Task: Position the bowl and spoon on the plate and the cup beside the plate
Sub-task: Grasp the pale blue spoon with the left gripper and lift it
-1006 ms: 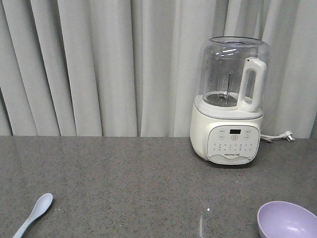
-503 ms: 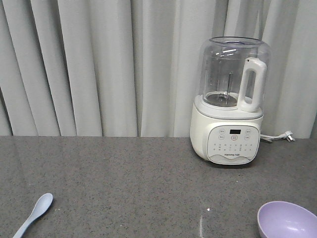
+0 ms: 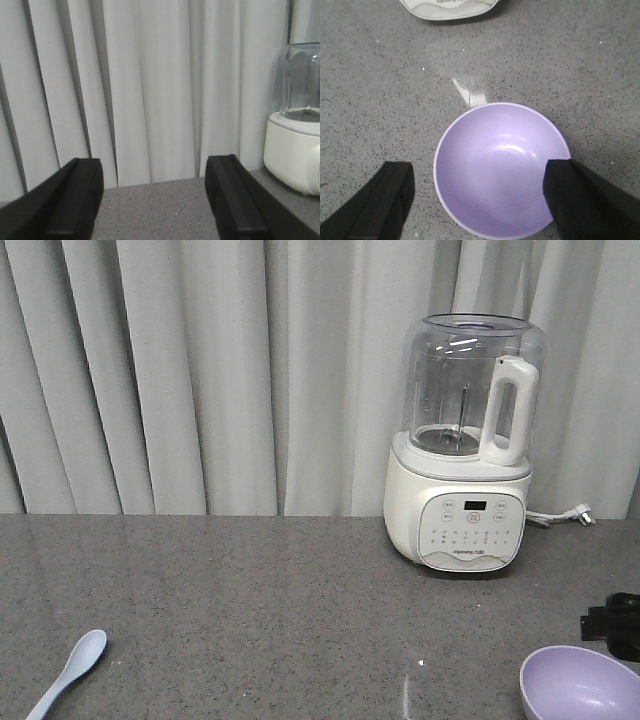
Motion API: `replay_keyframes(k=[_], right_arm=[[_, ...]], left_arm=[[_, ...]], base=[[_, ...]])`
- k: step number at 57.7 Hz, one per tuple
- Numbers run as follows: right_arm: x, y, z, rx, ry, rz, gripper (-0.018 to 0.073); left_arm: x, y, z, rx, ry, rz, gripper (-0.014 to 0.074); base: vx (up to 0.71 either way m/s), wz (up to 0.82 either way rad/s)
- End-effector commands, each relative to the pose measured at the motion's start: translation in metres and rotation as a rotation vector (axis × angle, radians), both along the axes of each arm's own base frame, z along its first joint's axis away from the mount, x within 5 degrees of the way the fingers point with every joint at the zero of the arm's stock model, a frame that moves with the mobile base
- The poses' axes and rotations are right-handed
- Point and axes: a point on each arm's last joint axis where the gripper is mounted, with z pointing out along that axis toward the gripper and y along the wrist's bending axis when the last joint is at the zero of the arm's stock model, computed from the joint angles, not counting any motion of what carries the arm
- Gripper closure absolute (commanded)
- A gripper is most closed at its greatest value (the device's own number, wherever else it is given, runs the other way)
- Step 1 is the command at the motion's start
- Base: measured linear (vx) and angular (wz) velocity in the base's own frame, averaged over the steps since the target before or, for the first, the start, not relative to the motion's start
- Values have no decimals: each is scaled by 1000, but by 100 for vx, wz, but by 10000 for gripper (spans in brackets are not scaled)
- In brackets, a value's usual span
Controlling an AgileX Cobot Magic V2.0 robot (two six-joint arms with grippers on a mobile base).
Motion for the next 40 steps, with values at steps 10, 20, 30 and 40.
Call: replay_keyframes(k=[10, 20, 30, 40], right_arm=[[34, -25, 19, -42, 15, -61, -5], [32, -60, 18, -56, 16, -176, -5], [32, -64, 18, -59, 4, -185, -5], [34, -63, 18, -61, -8, -177, -5]], left_arm=[[3, -3, -1, 21, 115, -29, 34], [30, -12, -4, 77, 343, -66, 34], [78, -4, -5, 82, 605, 19, 35], [127, 11, -27, 109, 824, 107, 38]], base=[[0, 0], [0, 0], [0, 0], [0, 0]])
